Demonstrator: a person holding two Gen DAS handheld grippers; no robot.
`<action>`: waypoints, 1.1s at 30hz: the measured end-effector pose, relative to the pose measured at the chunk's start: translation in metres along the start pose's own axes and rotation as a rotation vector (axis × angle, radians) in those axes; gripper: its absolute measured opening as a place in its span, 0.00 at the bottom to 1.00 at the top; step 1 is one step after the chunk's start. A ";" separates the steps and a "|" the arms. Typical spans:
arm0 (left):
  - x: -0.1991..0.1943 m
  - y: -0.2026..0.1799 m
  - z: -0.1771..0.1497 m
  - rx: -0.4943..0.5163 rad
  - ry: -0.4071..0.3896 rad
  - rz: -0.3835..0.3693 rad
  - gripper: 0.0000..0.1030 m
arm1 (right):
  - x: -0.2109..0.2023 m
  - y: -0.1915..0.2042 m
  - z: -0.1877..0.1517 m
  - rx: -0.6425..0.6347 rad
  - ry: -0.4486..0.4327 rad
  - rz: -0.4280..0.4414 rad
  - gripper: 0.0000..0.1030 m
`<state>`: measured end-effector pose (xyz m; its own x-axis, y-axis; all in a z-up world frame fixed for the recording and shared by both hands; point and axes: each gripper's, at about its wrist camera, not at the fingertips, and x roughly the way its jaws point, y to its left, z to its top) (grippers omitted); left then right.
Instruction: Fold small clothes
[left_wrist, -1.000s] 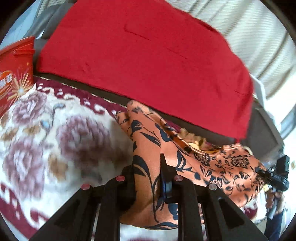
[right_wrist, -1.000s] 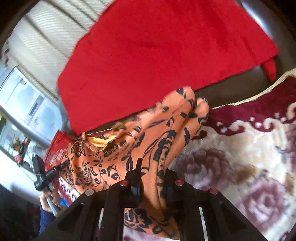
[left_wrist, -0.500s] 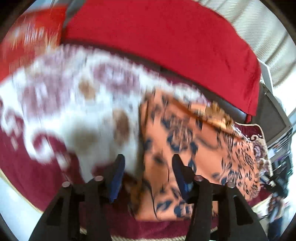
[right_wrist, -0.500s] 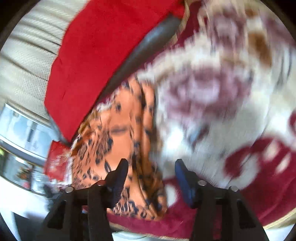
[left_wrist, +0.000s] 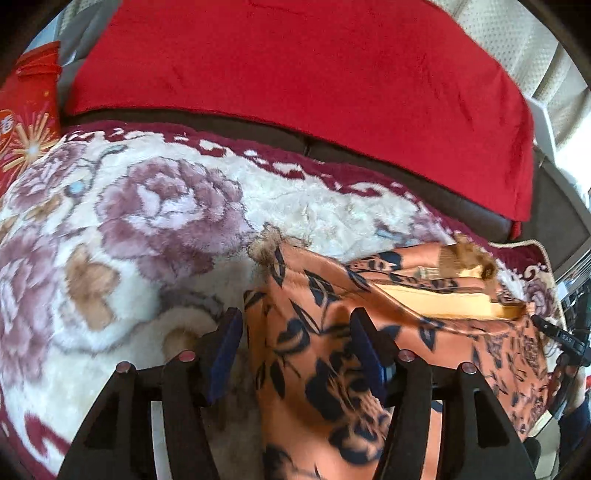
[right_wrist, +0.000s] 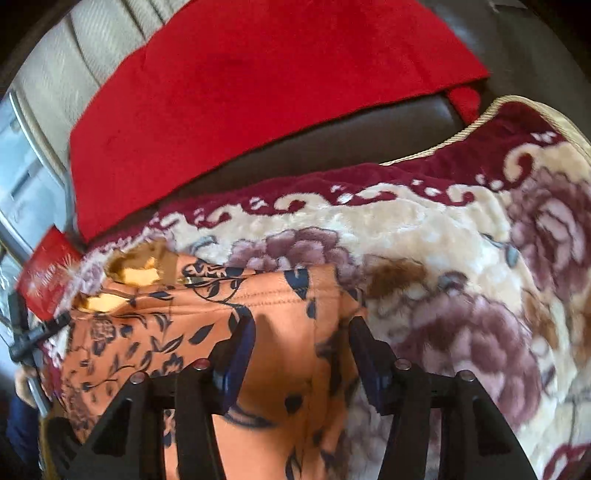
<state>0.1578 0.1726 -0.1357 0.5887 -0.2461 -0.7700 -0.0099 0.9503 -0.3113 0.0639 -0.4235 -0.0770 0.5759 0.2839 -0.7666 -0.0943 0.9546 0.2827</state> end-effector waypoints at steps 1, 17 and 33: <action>0.005 0.001 0.002 0.005 0.002 -0.001 0.59 | 0.004 0.003 0.001 -0.013 0.006 -0.013 0.52; 0.021 0.011 0.019 -0.028 0.015 0.051 0.07 | 0.015 -0.004 0.014 0.033 0.003 -0.076 0.07; -0.072 -0.017 -0.001 -0.007 -0.161 0.059 0.54 | -0.052 -0.014 0.006 0.184 -0.129 -0.057 0.75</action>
<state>0.1144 0.1738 -0.0753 0.7091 -0.1559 -0.6876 -0.0536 0.9605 -0.2730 0.0398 -0.4525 -0.0381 0.6761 0.2048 -0.7078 0.0842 0.9328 0.3503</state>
